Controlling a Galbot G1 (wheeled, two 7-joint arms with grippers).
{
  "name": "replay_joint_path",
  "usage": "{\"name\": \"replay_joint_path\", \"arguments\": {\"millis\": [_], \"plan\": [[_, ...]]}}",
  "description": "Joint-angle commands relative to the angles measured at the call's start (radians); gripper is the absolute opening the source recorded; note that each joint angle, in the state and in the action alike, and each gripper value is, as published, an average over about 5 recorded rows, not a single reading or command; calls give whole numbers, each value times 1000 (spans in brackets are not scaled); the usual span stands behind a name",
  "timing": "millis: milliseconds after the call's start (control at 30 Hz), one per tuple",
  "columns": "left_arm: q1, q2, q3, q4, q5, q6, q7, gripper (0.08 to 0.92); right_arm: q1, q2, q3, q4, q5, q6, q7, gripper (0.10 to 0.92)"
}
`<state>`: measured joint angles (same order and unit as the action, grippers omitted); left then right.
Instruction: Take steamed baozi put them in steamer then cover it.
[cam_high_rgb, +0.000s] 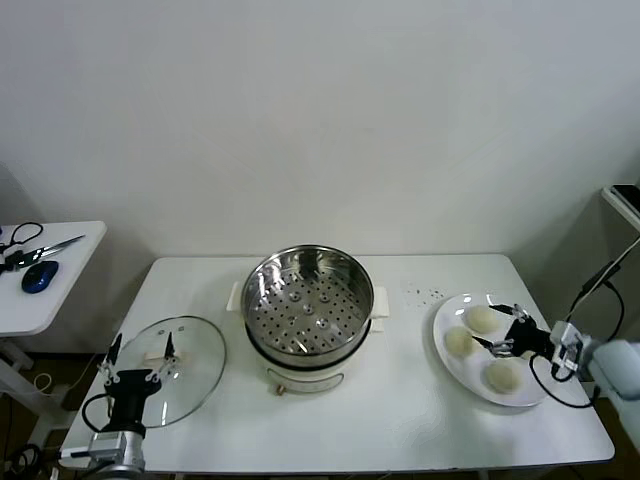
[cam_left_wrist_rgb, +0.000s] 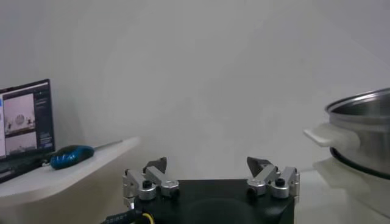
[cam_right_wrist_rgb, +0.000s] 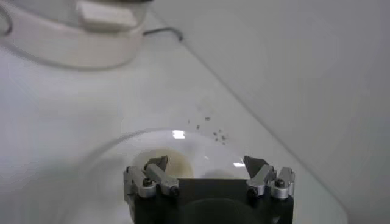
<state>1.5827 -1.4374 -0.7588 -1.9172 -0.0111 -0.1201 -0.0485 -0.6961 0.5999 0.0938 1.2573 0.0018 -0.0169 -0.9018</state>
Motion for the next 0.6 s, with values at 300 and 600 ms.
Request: {"name": "replay_joint_path", "arguments": {"millis": [300,600], "plan": [[-4,5,0,24,-4,2,-4,823,718,44,-766,-363,-192,32,-217,823],[-9,2,-5,34,-2,3,-8,823,698,196,-748,-488,-245,59,-210,823]]}}
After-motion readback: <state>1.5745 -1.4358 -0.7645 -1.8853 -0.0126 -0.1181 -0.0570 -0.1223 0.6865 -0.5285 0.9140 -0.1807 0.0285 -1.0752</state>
